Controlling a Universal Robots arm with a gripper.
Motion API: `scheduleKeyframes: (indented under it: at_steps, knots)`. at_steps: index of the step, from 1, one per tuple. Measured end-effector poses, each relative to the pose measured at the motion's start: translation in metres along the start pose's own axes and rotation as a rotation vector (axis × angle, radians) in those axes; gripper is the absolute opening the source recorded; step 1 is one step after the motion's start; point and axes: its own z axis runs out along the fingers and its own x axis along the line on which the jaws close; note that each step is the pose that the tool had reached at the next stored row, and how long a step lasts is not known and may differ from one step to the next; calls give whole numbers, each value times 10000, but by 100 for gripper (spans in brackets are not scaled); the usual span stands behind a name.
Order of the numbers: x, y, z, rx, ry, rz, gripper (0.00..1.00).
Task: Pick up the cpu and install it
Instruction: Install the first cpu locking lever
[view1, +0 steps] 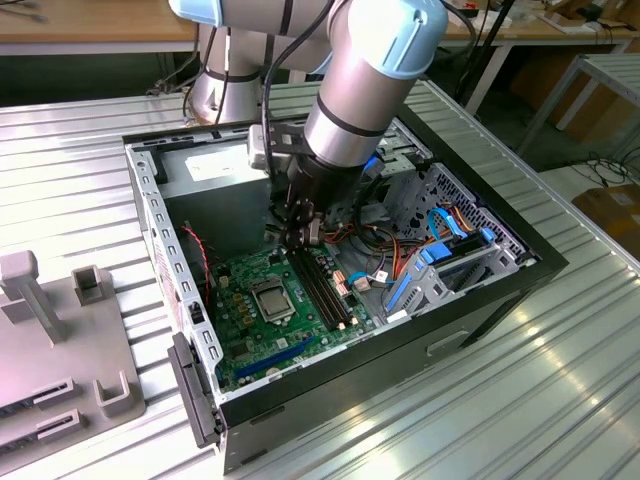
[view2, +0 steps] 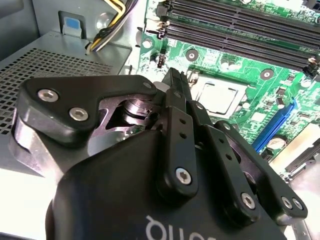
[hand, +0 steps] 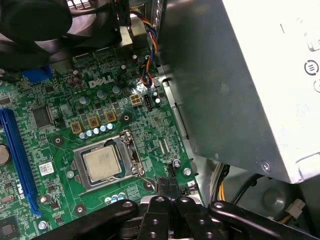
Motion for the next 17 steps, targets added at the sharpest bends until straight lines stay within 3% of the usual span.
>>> scheduleKeyframes:
  at_steps: [14,16,17]
  knots:
    - [6,-2,0,0,1,-8,11]
    - [27,0,-1,-44,129,-893,11]
    - [46,11,9,-12,168,-1276,11]
